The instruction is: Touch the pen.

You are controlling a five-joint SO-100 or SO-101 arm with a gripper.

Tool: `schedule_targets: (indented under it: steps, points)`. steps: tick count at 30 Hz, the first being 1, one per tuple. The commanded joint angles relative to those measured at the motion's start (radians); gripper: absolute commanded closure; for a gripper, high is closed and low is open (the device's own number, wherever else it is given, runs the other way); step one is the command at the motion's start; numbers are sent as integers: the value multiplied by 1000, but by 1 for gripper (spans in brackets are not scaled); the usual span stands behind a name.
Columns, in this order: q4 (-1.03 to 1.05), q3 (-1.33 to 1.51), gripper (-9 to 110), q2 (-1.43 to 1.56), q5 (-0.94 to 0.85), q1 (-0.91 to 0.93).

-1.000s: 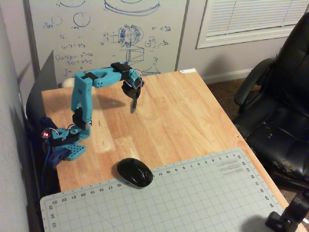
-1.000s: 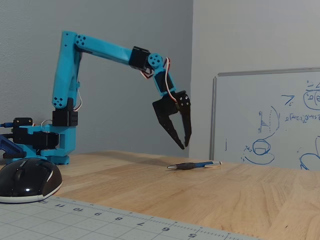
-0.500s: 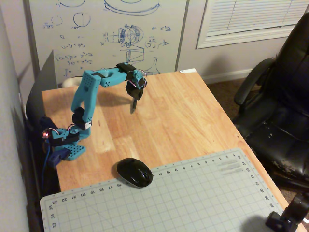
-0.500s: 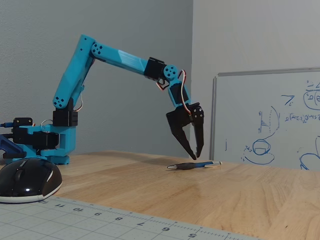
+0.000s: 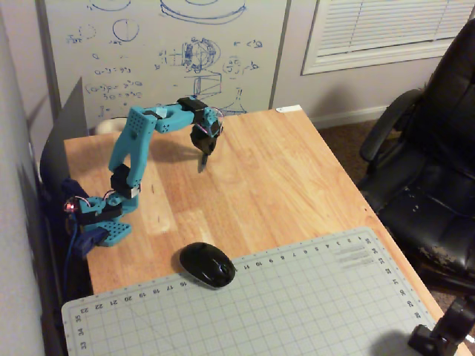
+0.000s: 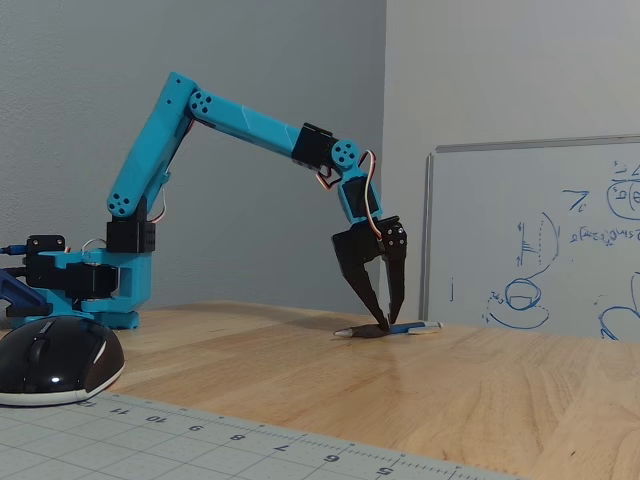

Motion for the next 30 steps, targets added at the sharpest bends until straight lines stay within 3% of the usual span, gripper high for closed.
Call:
schedule_targets:
  steps: [1,30]
  points:
    - [-14,-89,101,71,9,-12]
    - [-5,-71,101,95,-5,-14]
